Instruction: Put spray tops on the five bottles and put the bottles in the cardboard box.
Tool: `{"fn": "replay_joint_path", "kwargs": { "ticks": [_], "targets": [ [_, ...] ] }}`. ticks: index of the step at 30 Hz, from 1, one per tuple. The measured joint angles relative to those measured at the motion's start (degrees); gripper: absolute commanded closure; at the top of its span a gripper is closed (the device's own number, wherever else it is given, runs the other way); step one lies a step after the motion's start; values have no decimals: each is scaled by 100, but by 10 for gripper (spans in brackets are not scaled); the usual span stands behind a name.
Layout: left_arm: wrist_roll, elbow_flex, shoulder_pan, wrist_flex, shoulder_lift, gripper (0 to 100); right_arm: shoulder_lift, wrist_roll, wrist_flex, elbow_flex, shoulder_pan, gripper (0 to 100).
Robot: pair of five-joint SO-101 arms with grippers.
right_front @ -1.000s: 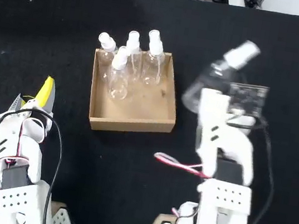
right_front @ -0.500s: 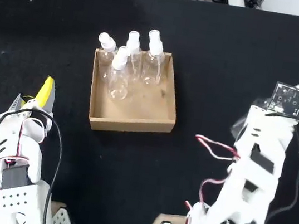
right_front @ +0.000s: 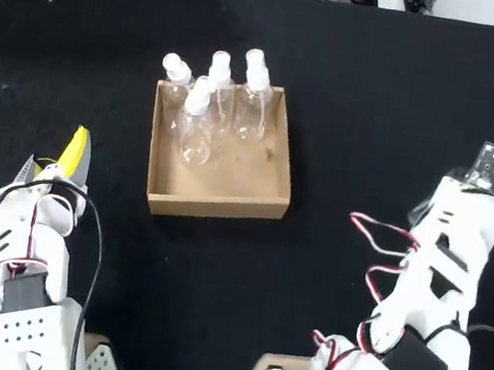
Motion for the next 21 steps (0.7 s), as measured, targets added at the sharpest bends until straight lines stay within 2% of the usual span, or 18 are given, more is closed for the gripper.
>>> {"fn": "replay_joint_path", "kwargs": {
  "ticks": [5, 8, 21],
  "targets": [
    [0, 0, 0, 0, 0, 694, 0, 35, 0, -290, 0, 987],
    [0, 0, 0, 0, 0, 694, 141, 35, -396, -369, 0, 988],
    [0, 0, 0, 0, 0, 694, 2752, 35, -4668, -422, 0, 988]
  ]
}}
